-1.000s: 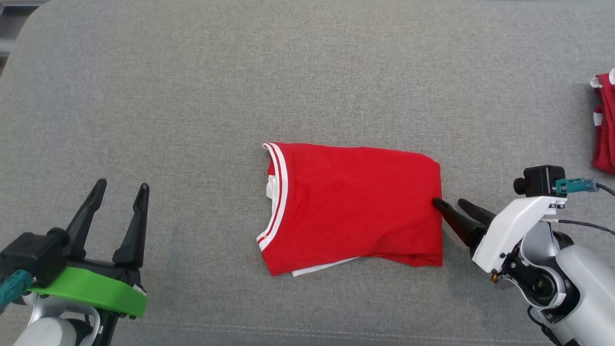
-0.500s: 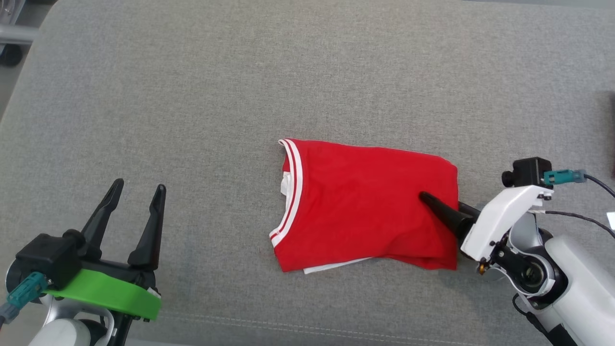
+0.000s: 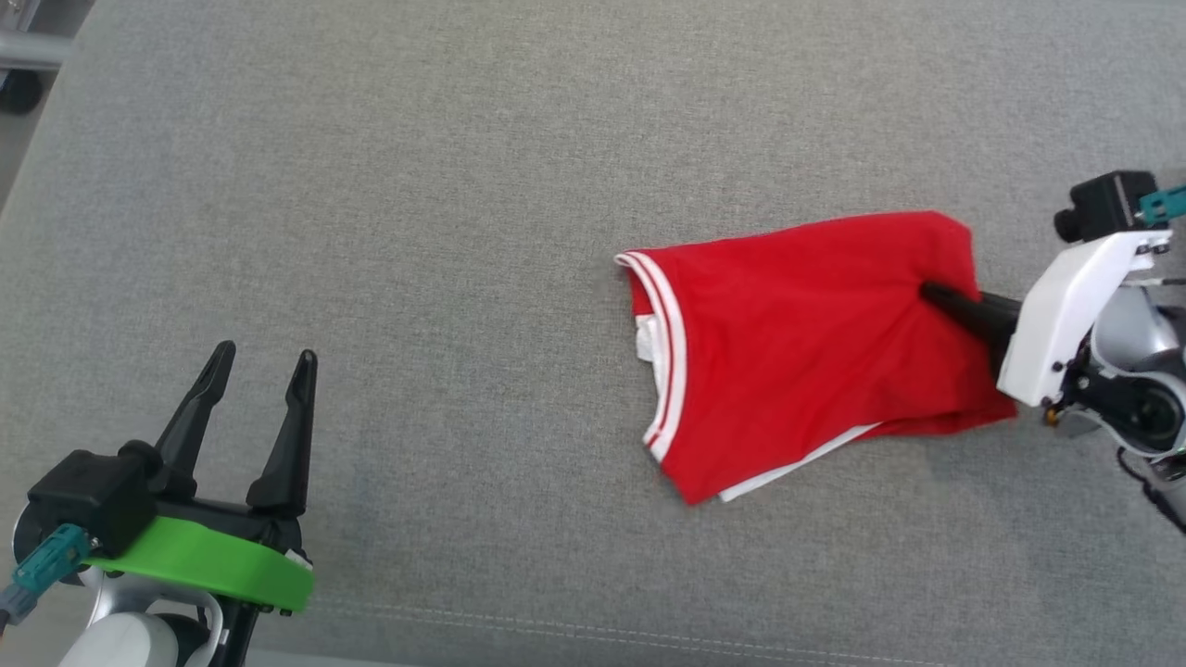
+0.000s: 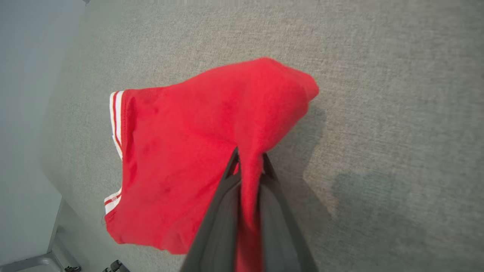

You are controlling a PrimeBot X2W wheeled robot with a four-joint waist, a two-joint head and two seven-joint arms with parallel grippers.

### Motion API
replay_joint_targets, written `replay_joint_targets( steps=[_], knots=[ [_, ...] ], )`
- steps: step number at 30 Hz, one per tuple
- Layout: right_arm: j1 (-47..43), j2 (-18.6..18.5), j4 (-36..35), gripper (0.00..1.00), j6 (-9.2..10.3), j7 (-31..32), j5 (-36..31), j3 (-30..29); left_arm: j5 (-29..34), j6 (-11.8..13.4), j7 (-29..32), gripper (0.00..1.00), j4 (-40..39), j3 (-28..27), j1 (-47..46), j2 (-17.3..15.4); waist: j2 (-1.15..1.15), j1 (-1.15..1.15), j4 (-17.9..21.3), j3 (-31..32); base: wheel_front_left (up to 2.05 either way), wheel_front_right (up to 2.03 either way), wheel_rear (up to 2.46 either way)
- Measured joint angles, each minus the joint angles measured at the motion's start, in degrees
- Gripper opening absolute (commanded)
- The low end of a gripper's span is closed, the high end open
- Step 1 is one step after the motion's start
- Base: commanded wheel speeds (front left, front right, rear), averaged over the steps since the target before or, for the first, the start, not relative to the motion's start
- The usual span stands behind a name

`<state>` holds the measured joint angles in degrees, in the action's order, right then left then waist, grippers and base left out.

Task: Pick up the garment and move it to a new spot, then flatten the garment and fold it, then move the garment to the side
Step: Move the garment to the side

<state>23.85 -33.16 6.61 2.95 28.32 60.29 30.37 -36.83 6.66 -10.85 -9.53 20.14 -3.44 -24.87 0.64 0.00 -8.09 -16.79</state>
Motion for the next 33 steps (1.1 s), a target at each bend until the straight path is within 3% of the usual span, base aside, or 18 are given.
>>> replay_joint_targets(
  steps=[6,14,21,33],
  knots=[
    [4.2,-7.2,1.5,0.0,0.76,3.8,-1.3,-3.2,0.3,0.0,-0.1,1.0,0.1,-0.3,0.1,0.3,0.0,0.0,1.5,-0.3,0.0,0.0,0.0],
    [7.4,-12.1,2.8,0.0,2.01,6.9,-1.8,-6.3,0.3,0.2,-0.1,1.0,0.0,-0.2,0.6,0.6,0.0,0.0,3.7,-0.8,0.0,0.0,0.0],
    [10.0,-14.4,3.0,0.0,3.21,8.0,-1.8,-9.7,0.4,0.2,0.0,1.0,-0.6,-0.8,0.6,0.6,0.0,0.0,5.7,-2.0,0.0,0.0,0.0],
    [12.5,-14.3,3.2,0.0,3.7,8.0,-1.1,-12.8,1.8,0.2,0.8,1.0,-1.6,-1.2,0.5,0.5,0.0,0.0,8.8,-3.9,0.0,0.0,0.0]
  ],
)
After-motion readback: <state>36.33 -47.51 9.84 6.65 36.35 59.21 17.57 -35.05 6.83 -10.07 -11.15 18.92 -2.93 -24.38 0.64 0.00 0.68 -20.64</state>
